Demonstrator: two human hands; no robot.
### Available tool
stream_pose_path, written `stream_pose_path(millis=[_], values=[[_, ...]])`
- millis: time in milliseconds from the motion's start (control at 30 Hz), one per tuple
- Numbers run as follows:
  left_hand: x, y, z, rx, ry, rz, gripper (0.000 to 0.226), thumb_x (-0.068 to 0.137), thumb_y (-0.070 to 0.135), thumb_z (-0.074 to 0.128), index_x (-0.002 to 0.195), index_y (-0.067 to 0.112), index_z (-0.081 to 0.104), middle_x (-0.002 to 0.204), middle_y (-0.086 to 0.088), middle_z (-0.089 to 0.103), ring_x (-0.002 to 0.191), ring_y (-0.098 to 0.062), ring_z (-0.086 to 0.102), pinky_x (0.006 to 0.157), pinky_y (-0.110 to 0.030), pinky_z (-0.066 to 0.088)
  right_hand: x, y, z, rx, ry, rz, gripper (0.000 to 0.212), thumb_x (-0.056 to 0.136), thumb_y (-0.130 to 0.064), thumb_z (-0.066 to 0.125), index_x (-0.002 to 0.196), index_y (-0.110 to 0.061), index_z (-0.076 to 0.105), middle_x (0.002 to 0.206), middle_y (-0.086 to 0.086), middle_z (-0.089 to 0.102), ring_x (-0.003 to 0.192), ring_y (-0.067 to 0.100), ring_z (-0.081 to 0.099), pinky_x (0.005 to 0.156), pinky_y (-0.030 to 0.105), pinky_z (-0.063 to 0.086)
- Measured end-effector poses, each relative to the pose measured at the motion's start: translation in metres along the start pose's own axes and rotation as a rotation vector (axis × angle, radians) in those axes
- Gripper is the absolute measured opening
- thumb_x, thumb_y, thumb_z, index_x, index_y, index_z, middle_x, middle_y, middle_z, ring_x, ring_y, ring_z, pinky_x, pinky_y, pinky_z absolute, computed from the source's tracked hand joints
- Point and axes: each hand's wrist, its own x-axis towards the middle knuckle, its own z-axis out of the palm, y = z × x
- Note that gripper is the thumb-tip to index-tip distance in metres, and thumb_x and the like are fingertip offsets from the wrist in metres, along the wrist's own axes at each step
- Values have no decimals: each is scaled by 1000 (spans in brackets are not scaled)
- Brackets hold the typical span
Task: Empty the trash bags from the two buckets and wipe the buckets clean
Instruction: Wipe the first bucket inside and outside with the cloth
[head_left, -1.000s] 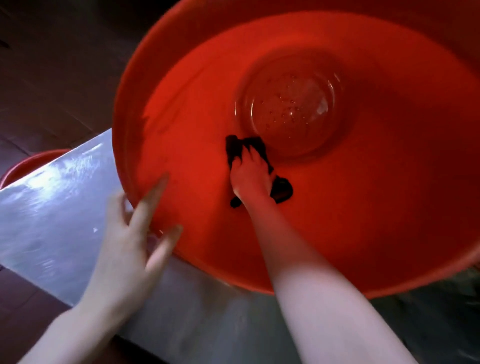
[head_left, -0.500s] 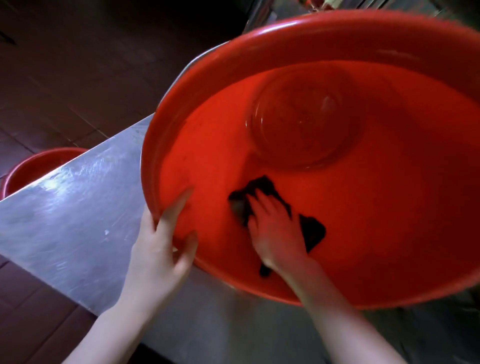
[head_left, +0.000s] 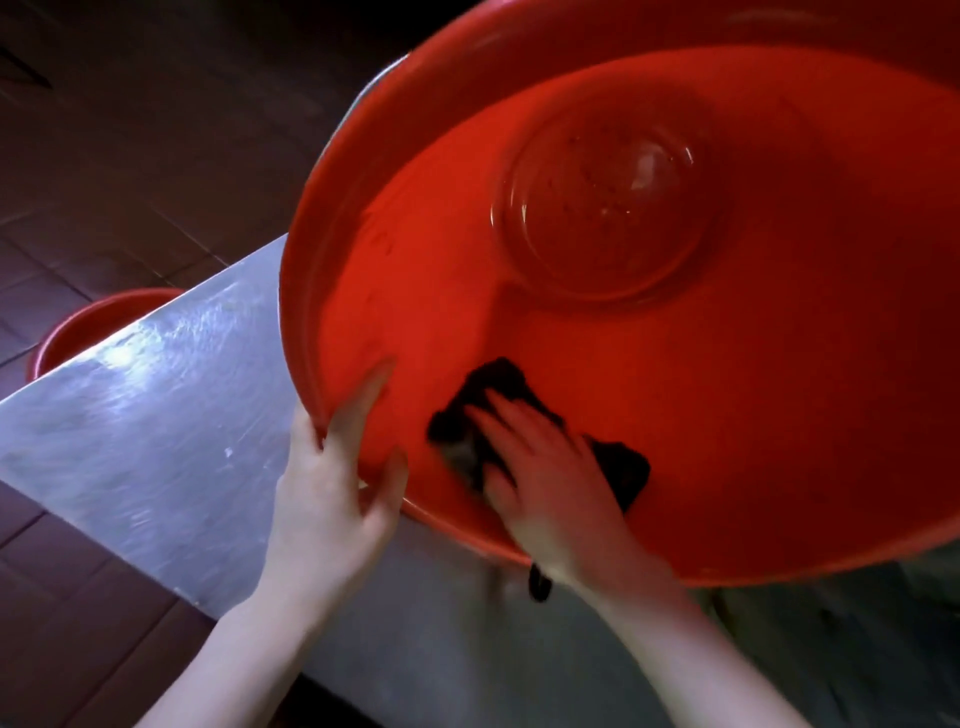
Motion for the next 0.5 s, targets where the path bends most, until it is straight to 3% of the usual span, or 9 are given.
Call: stream_pose_path(millis=[100, 233, 300, 400, 500], values=[[0, 1, 1, -2, 18, 13, 72, 79, 24, 56, 137, 57, 31, 139, -8, 39, 66, -10, 58, 68, -34, 54, 74, 39, -13, -137, -9, 284, 52, 99, -38, 31, 150, -30, 28, 160, -8, 19, 146, 16, 19, 116, 57, 12], [0, 4, 2, 9, 19, 20, 71, 80, 24, 55, 138, 56, 29, 143, -11, 35, 71, -26, 59, 69, -40, 57, 136, 38, -11, -4, 31, 496, 53, 100, -30, 26, 152, -23, 22, 161, -3, 15, 147, 25, 13, 114, 64, 3], [-1, 3, 1, 14, 15, 17, 72, 82, 26, 55, 139, 58, 27, 145, -10, 32, 74, -31, 62, 69, -45, 58, 121, 17, 0, 88, 60, 380, 54, 100, -32, 29, 153, -25, 20, 162, -5, 13, 148, 21, 14, 116, 61, 6], [-2, -1, 0, 21, 3, 2, 70, 80, 39, 47, 141, 62, 22, 146, -8, 30, 84, -42, 63, 69, -50, 58, 40, -18, 7, 97, 90, 13, 60, 94, -39, 29, 152, -29, 23, 161, -8, 18, 146, 16, 20, 117, 53, 17], [-3, 2, -1, 32, -15, 7, 70, 79, 39, 44, 141, 61, 23, 144, -3, 30, 86, -42, 62, 68, -50, 58, -30, -12, 0, 0, -65, -53, 66, 86, -49, 18, 151, -38, 23, 160, -17, 14, 147, 9, 13, 117, 43, 7]])
